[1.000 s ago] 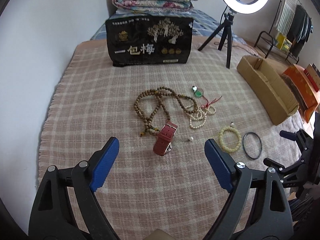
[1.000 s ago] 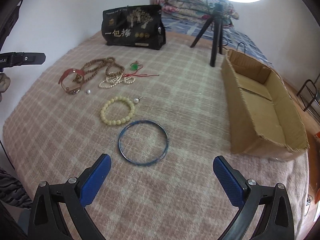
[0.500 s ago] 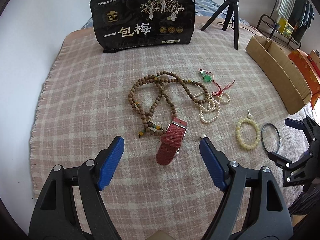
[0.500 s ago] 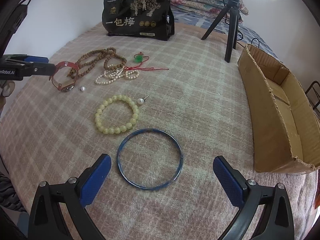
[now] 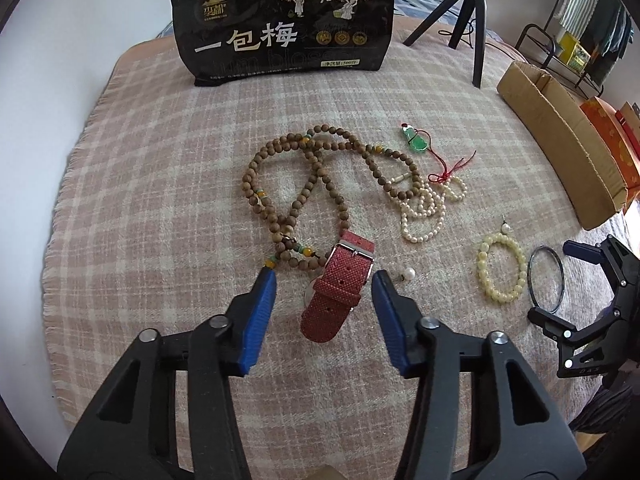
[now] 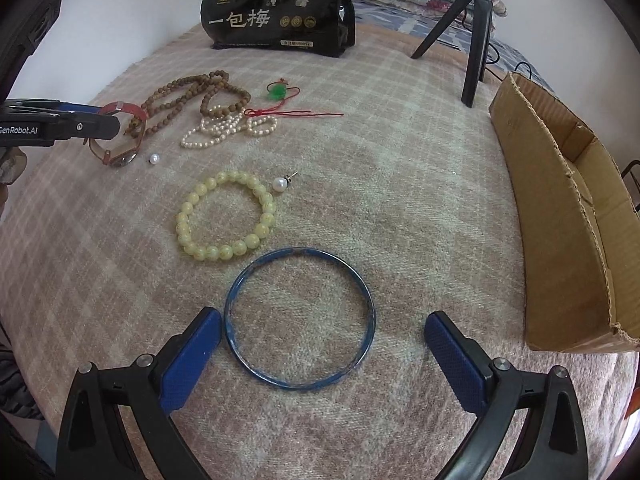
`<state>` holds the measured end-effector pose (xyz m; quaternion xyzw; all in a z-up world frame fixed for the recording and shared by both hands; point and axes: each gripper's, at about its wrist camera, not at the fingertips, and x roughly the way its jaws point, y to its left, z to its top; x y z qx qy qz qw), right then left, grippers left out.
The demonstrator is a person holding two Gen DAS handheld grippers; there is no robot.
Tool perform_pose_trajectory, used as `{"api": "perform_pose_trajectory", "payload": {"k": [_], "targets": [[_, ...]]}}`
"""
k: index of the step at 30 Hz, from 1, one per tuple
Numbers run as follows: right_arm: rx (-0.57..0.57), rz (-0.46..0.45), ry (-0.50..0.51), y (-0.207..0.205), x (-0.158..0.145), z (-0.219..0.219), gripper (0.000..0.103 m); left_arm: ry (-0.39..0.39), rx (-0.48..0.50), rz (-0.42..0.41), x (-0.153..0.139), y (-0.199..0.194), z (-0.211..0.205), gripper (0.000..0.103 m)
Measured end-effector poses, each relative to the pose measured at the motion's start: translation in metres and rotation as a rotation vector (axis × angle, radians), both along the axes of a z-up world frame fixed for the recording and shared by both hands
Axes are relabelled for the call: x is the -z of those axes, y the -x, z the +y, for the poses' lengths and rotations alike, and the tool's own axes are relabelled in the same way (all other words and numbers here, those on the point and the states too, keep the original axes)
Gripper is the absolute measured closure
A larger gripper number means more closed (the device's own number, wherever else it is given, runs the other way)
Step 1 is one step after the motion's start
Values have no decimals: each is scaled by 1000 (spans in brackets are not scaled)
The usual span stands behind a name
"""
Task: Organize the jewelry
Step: 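Lower the left tool to the red watch strap while the right tool approaches the dark bangle, then close the left tool on the red strap while the right tool grips the bangle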
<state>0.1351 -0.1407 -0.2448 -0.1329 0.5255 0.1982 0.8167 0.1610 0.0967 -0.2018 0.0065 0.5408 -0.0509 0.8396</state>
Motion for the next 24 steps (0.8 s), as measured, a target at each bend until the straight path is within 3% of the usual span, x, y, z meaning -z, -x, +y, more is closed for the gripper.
{"api": "perform_pose_trajectory", "payload": {"k": [7, 24], "targets": [[-28, 8, -32, 1, -4, 3, 28, 15, -8, 4, -2, 0, 0, 78], [-29, -16, -73, 5, -26, -2, 29, 34, -57, -69, -28, 5, 5, 82]]}}
